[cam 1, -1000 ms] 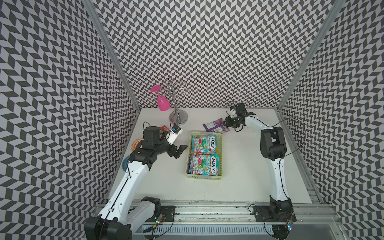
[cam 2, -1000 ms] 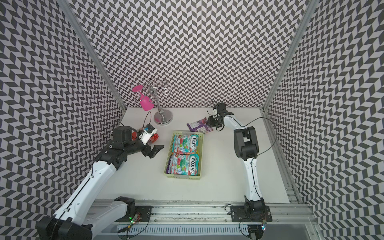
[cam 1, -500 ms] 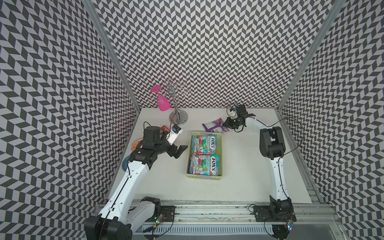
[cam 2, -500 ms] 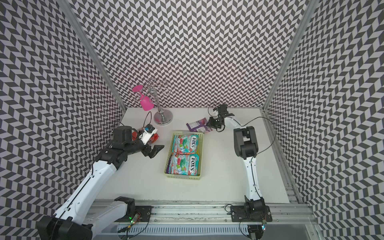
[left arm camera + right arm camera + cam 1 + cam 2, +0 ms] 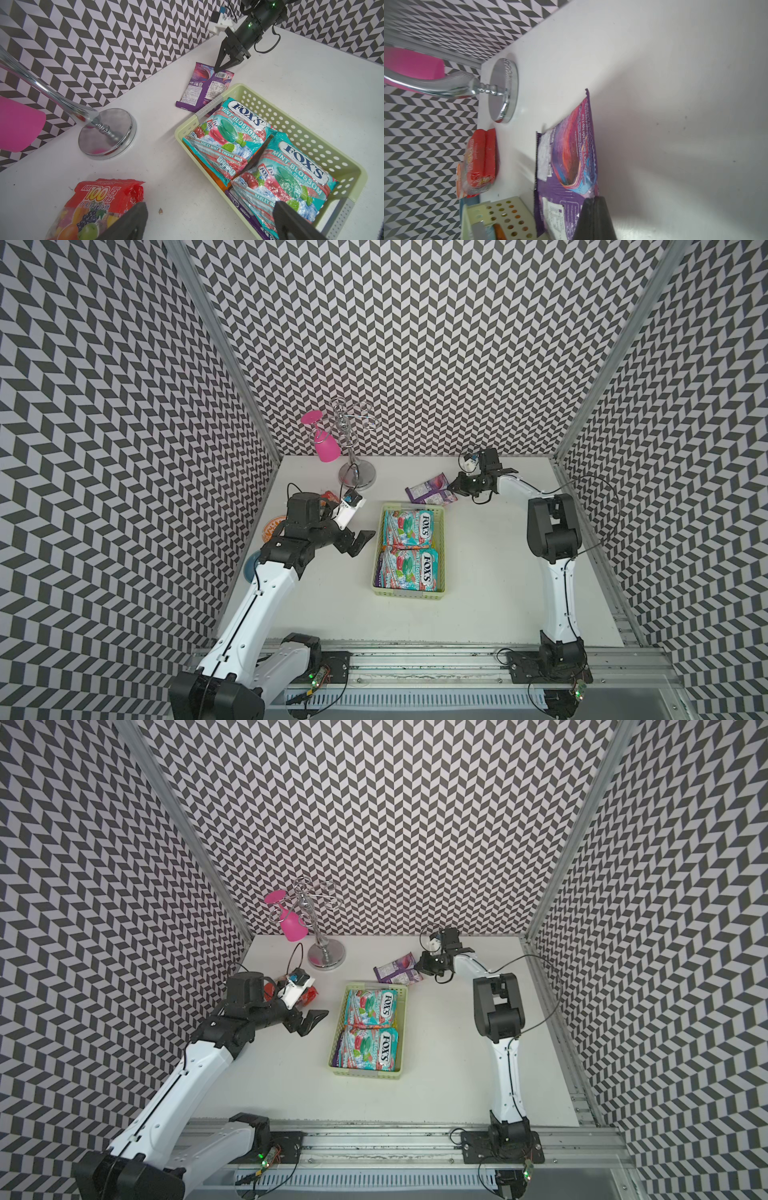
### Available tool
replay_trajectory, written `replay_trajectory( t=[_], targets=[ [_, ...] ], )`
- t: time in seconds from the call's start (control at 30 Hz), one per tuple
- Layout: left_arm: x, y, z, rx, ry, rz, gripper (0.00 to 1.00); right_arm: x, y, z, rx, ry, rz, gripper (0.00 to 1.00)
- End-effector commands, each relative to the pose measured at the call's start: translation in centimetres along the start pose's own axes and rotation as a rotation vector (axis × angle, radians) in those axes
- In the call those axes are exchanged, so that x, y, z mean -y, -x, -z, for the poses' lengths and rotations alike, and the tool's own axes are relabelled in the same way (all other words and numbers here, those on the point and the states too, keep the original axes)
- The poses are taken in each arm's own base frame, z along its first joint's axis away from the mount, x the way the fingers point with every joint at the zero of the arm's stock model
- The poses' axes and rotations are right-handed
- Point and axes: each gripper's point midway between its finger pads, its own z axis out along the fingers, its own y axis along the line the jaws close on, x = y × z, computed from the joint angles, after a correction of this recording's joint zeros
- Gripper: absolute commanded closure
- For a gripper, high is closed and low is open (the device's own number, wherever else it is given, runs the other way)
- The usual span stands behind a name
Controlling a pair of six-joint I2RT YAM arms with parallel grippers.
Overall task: Put the candies in the basket
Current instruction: Pick up the candy at the center of the board, then place the candy in the basket.
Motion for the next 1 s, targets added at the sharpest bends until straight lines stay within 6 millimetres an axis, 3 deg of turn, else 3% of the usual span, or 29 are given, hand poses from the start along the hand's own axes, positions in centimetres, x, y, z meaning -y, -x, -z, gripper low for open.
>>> replay_trajectory(
  t=[0.0,0.2,0.47,0.73,0.97],
  targets=[
    [0.0,1.0,0.4,0.034,0.003,-0.017,0.01,-5.4,4.3,4.6,0.145,0.092,0.084,1.0],
    [-0.2,0.9,0.4,0.031,0.014,-0.016,0.01,-8.1,5.6,8.3,0.209,0.12,0.099,1.0],
    [-0.4,0.7,0.2,0.028,0.022,0.002,0.01,-11.2,6.0,13.3,0.299,0.176,0.105,1.0],
    [-0.9,0.4,0.3,0.024,0.051,0.01,0.02,-13.4,4.5,17.5,0.372,0.206,0.082,1.0],
    [-1.1,0.4,0.3,0.021,0.056,0.013,0.01,-15.1,2.0,20.9,0.412,0.26,0.044,1.0]
  ],
)
